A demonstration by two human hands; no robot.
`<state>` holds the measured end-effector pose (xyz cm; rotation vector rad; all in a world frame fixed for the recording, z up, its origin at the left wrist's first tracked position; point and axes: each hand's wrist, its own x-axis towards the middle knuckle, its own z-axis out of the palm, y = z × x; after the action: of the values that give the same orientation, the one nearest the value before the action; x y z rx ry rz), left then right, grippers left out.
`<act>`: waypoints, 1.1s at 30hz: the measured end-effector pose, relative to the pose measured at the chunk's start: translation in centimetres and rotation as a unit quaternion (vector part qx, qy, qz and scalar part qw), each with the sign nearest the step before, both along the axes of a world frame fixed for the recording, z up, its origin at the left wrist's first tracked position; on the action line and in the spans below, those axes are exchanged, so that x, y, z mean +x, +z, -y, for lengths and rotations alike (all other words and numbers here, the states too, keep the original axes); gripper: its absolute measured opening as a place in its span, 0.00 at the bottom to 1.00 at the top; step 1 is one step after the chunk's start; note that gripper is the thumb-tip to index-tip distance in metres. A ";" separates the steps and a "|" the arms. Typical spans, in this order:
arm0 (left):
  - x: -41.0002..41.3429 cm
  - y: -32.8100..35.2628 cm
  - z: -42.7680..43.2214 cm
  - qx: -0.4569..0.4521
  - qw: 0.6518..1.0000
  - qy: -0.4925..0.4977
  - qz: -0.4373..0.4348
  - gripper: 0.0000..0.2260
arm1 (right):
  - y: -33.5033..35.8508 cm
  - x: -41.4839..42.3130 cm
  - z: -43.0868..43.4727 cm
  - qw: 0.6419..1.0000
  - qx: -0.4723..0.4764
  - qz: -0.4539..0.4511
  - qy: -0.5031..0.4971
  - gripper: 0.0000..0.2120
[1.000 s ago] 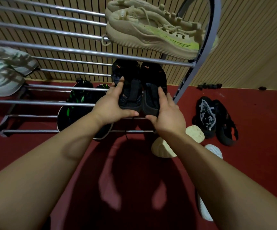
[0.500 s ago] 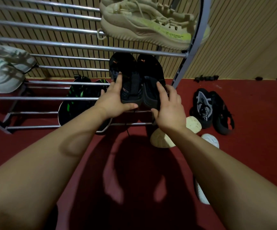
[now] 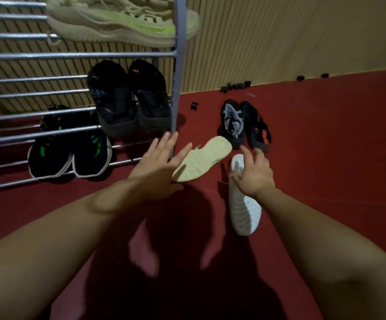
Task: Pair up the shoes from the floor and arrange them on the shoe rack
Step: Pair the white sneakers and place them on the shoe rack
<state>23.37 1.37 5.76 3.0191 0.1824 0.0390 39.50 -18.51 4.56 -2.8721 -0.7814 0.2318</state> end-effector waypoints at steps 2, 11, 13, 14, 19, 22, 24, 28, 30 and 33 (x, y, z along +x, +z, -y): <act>1.0 -0.4 1.0 -0.022 0.997 0.032 -0.062 0.47 | -0.7 0.1 0.8 0.999 -0.027 -0.025 -0.017 0.39; 3.8 -3.0 5.9 -0.098 0.981 0.077 -0.152 0.47 | -7.9 -1.0 2.9 0.939 -0.086 -0.239 -0.231 0.56; 3.4 -3.8 6.7 -0.111 0.975 0.083 -0.171 0.46 | -8.4 -1.2 2.8 0.938 -0.086 -0.243 -0.232 0.55; 3.0 -4.1 6.9 -0.119 0.973 0.087 -0.176 0.45 | -8.6 -1.3 2.6 0.937 -0.086 -0.246 -0.234 0.54; 0.8 -5.4 6.7 -0.111 0.974 0.086 -0.177 0.44 | -9.3 -0.6 1.7 0.936 -0.110 -0.231 -0.243 0.53; 0.1 -5.8 6.1 -0.090 0.978 0.081 -0.171 0.43 | -9.5 -0.1 1.7 0.937 -0.106 -0.228 -0.242 0.52; 0.1 -5.9 5.9 -0.097 0.979 0.085 -0.157 0.43 | -9.8 0.0 1.9 0.939 -0.104 -0.234 -0.231 0.49; 0.0 -6.3 5.8 -0.096 0.982 0.075 -0.144 0.43 | -8.8 1.0 3.1 0.943 -0.050 -0.273 -0.183 0.45; -0.2 -6.5 5.7 -0.087 0.983 0.057 -0.149 0.44 | -7.0 2.1 3.9 0.931 0.033 -0.315 -0.179 0.40; -0.4 -6.4 5.6 -0.091 0.981 0.040 -0.166 0.44 | -3.7 4.1 5.8 0.845 0.188 -0.442 -0.234 0.30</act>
<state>22.98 -4.23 -0.68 2.8122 0.3171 -0.4517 43.57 -24.32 0.91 -2.1005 0.0618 1.0783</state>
